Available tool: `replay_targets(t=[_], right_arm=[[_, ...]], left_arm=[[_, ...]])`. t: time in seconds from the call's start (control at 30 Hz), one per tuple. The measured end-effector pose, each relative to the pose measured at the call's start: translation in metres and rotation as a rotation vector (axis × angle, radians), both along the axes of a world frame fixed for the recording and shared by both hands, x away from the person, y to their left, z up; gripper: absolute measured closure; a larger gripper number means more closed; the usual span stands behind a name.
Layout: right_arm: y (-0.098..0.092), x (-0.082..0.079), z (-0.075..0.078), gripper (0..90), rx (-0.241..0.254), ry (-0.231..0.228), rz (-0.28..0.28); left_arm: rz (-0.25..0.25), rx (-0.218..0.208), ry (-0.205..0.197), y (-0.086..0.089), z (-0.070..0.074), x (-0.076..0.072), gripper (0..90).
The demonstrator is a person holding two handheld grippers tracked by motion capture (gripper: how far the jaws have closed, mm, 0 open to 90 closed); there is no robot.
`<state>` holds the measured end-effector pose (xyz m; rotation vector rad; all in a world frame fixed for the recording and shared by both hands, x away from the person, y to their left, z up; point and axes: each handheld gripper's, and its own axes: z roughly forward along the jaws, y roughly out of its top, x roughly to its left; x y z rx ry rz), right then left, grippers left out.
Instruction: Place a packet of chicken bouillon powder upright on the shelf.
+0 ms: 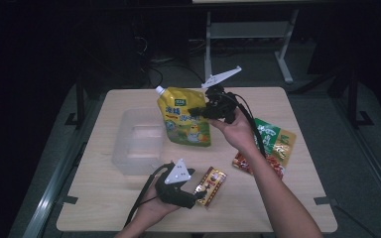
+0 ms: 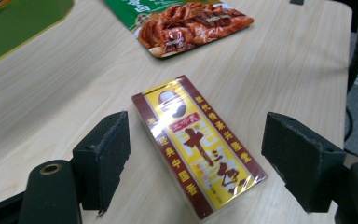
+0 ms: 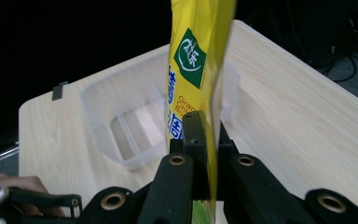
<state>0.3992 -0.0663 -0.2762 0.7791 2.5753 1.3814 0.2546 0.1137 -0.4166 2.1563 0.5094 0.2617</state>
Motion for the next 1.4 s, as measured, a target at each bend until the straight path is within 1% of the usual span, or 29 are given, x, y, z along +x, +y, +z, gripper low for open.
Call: replay_targets(t=[0.03,0.07,0.1,0.13,0.17,0.2,0.27,0.3,0.33,0.47,0.5,0.53,0.6,0.67,0.7,0.73,0.77,0.83,0.97,1.0,1.07,1.13,1.2,1.23,1.4], right_arm=[[0.008,0.001,0.001,90.0,-0.002,0.002,0.010],[0.008,0.001,0.001,90.0,-0.002,0.002,0.010],[0.012,0.000,0.002,90.0,-0.002,0.001,0.010],[0.016,0.001,0.002,90.0,0.003,0.003,0.015],[0.019,0.002,0.002,90.0,0.006,0.004,0.017],[0.026,0.003,0.001,90.0,0.007,0.008,0.023],[0.029,0.004,0.001,90.0,0.007,0.010,0.026],[0.033,0.004,0.001,90.0,0.006,0.009,0.031],[0.037,0.005,0.001,90.0,-0.003,0.000,0.039],[0.053,0.007,0.002,90.0,0.002,0.003,0.053],[0.057,0.007,0.002,90.0,0.007,0.012,0.052],[0.060,0.008,0.002,90.0,0.003,0.004,0.059],[0.071,0.010,0.001,90.0,0.002,-0.002,0.067],[0.074,0.010,0.001,90.0,0.000,-0.001,0.070],[0.080,0.011,0.000,90.0,0.003,-0.002,0.073],[0.080,0.011,0.000,90.0,0.003,-0.002,0.073],[0.087,0.012,-0.001,90.0,0.005,0.005,0.074],[0.089,0.012,-0.001,90.0,0.003,0.002,0.075],[0.100,0.013,-0.005,90.0,0.019,0.019,0.069],[0.101,0.014,-0.006,90.0,0.017,0.011,0.071],[0.104,0.015,-0.008,90.0,0.023,0.016,0.067],[0.109,0.015,-0.011,90.0,0.024,0.025,0.060],[0.111,0.015,-0.011,90.0,0.020,0.029,0.058],[0.112,0.015,-0.012,90.0,0.021,0.025,0.057],[0.121,0.017,-0.019,90.0,0.038,0.040,0.056]], left_arm=[[0.000,-0.001,-0.001,0.001,-0.001,0.000,23.0],[0.002,0.004,0.003,0.002,-0.002,-0.001,23.0],[0.002,-0.001,0.019,0.003,-0.004,-0.001,22.9],[-0.002,-0.005,0.026,0.003,-0.005,-0.001,22.8],[-0.005,-0.003,0.024,0.002,-0.005,-0.001,22.8],[-0.003,-0.001,0.023,0.002,-0.006,-0.001,22.1],[-0.015,0.020,0.012,0.003,-0.006,-0.001,21.7],[-0.011,0.010,0.011,0.002,-0.007,-0.002,21.7],[-0.011,0.013,0.009,0.003,-0.007,-0.002,21.7],[-0.012,0.009,0.001,0.004,-0.006,-0.002,21.2],[-0.012,0.008,-0.001,0.005,-0.007,-0.002,21.0],[-0.012,0.007,-0.005,0.005,-0.007,-0.002,21.0],[-0.015,0.012,-0.004,0.005,-0.007,-0.003,21.0],[-0.018,0.008,-0.005,0.005,-0.008,-0.004,21.2],[-0.023,0.015,-0.010,0.005,-0.009,-0.005,21.2],[-0.023,0.015,-0.010,0.005,-0.009,-0.005,21.3],[-0.027,0.021,-0.011,0.006,-0.010,-0.005,21.3],[-0.029,0.024,-0.007,0.006,-0.010,-0.006,21.3],[-0.029,0.016,-0.002,0.009,-0.009,-0.011,21.2],[-0.031,0.017,-0.001,0.010,-0.009,-0.013,21.3],[-0.024,0.017,-0.004,0.012,-0.008,-0.014,21.3],[-0.021,0.000,0.000,0.014,-0.007,-0.015,21.3],[-0.022,0.003,-0.002,0.017,-0.006,-0.016,21.3],[-0.020,-0.003,0.001,0.019,-0.006,-0.016,21.4],[-0.021,0.005,0.007,0.025,-0.008,-0.021,21.3]])
